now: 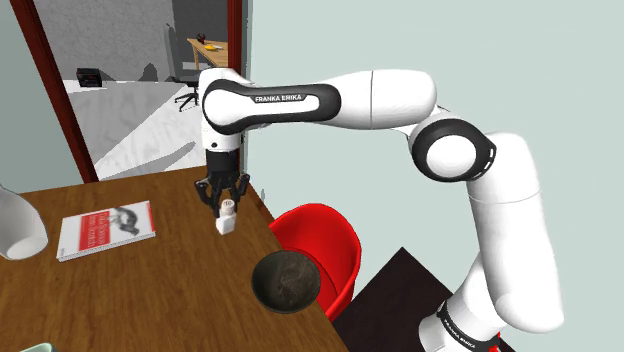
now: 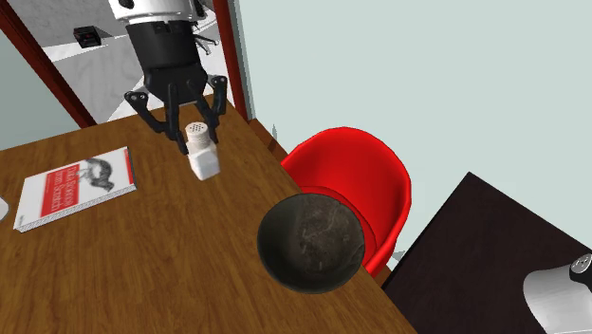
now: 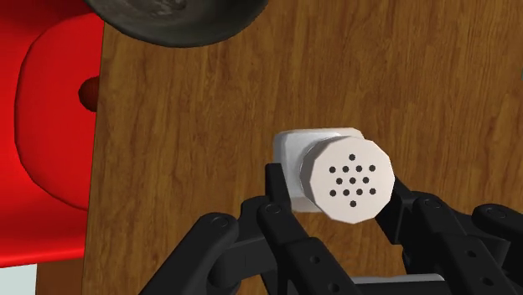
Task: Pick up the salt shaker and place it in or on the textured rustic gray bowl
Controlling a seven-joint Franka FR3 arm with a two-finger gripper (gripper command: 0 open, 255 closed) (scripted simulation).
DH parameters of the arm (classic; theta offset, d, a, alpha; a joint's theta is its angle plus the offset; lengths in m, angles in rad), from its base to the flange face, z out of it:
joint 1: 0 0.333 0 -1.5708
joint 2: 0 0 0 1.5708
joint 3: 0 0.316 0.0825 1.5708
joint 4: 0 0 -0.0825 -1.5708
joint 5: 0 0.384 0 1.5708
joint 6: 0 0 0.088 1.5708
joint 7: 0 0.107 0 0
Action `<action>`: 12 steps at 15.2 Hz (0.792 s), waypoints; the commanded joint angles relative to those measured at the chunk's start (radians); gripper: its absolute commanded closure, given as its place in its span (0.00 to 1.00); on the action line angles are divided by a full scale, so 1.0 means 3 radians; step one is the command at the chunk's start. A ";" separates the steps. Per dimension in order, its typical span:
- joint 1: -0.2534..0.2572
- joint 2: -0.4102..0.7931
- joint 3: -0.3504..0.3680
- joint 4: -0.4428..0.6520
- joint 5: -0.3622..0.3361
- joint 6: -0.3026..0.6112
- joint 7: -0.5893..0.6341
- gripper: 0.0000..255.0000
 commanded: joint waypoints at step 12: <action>-0.0206 -0.1805 0.0096 -0.2442 0.0403 0.0640 -0.0237 1.00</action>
